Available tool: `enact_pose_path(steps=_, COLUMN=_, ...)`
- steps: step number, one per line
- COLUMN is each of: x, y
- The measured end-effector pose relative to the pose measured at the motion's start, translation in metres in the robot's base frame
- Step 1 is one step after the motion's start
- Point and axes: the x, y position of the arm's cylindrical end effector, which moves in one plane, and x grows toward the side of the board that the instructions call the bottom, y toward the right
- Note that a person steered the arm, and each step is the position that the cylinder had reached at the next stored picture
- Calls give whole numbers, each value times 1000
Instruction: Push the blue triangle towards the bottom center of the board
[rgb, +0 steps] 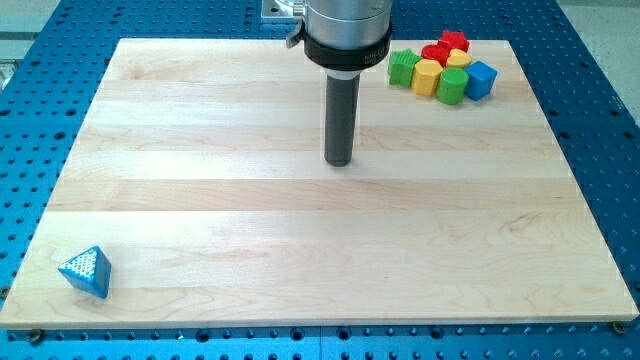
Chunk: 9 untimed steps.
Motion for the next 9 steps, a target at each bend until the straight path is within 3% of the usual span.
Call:
enact_pose_path(steps=1, x=0, y=1)
enact_pose_path(steps=2, x=0, y=45)
enact_pose_path(steps=4, x=0, y=51)
enact_pose_path(steps=5, x=0, y=-9)
enact_pose_path(steps=6, x=47, y=-137)
enact_pose_path(steps=7, x=74, y=-192)
enact_pose_path(steps=9, x=74, y=-192)
